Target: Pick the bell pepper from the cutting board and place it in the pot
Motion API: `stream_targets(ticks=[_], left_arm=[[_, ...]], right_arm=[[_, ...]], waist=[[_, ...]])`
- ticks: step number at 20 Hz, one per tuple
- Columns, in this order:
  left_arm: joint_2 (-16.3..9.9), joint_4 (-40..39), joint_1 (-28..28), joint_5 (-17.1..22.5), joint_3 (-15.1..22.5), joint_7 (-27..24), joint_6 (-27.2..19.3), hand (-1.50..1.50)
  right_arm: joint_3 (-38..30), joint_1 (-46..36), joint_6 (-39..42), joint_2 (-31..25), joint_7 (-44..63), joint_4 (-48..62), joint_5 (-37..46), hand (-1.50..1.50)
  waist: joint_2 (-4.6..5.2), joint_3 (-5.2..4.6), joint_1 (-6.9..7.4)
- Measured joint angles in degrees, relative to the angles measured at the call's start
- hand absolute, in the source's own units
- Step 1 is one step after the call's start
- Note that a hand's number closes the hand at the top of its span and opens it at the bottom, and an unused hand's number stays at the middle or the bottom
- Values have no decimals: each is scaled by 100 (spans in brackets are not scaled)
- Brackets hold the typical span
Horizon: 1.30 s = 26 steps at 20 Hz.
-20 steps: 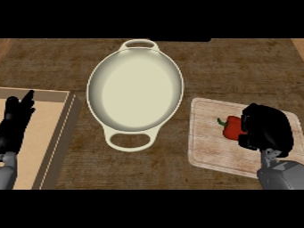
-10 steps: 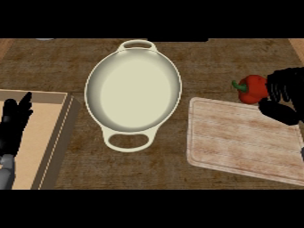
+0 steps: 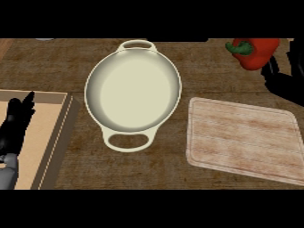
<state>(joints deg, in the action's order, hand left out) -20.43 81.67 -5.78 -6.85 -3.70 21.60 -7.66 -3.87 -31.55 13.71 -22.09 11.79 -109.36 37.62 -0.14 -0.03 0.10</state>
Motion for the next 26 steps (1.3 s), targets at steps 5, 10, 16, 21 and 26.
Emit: stream_targets(ticks=[5,10,16,21,26], left_arm=[[10,112,34,-2,-34,62,87,0],[124,60,49,-104,-4,-8,34,0],[96,-45,-96,-69,-114,-12,144,0],[145,21,-13,-124,-119,-47,137,0],[160,140,-24,-134,-102,65,205,0]], right_arm=[[366,-1021,614,266,940,-1,-178,150],[759,-2064,770,794,1655,777,-61,150],[1048,-2788,589,1445,1957,1958,187,150],[1277,-3050,296,1884,1779,3015,398,150],[1450,-3114,-18,2111,1729,3971,137,-150]], waist=[[-1,-3,30],[10,-6,63],[20,-4,75],[32,-2,100],[37,-1,128]])
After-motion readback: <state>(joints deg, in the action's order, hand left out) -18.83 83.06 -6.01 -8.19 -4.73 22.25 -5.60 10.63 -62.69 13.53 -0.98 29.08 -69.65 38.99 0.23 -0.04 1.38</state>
